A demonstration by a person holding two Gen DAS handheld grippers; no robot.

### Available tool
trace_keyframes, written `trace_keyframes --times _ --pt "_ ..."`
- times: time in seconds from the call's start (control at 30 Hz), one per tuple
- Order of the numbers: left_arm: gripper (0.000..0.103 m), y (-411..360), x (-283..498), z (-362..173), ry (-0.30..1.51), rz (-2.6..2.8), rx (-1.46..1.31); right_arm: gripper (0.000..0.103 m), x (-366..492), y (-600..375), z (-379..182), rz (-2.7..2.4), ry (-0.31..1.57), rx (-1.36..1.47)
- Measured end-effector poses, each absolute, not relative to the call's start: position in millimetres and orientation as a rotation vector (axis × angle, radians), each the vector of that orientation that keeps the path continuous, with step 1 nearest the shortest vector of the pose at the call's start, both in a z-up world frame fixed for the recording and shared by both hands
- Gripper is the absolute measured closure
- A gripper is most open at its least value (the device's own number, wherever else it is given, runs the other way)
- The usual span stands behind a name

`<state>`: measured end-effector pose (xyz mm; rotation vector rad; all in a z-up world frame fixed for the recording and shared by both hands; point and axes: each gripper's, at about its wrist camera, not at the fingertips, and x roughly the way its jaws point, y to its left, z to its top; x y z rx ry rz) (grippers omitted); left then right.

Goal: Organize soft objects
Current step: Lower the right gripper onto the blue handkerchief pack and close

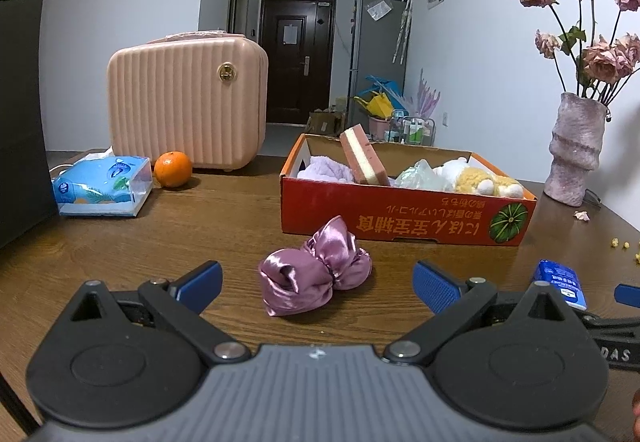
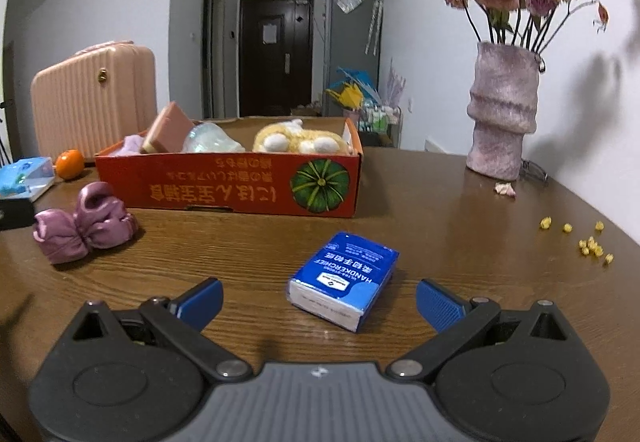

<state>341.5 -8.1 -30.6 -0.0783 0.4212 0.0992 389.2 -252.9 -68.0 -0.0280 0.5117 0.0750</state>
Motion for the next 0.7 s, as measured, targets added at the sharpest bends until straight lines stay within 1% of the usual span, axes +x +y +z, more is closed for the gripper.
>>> trace_keyframes --times 0.13,0.2,0.27,0.4,0.53,0.63,0.67,0.7 --pt "0.000 -7 343 -31 0.425 0.102 -0.082 0.003 407 -255 -72 0.066 0.548 -0.006" --pt "0.000 -8 343 -31 0.427 0.102 -0.082 0.008 415 -256 -74 0.065 0.568 0.003" --pt "0.000 -8 344 -32 0.430 0.103 -0.081 0.009 422 -256 -75 0.066 0.586 0.011" --pt "0.000 -7 344 -32 0.435 0.103 -0.082 0.020 438 -257 -79 0.064 0.620 0.023" --pt "0.000 -6 345 -32 0.439 0.102 -0.086 0.026 450 -257 -82 0.056 0.647 0.035" --pt "0.000 -6 345 -33 0.442 0.103 -0.088 0.038 457 -257 -83 0.053 0.661 0.038" --pt "0.000 -6 345 -33 0.443 0.103 -0.088 0.043 459 -257 -84 0.052 0.664 0.037" --pt "0.000 -6 345 -33 0.444 0.103 -0.088 0.046 460 -256 -84 0.050 0.660 0.033"
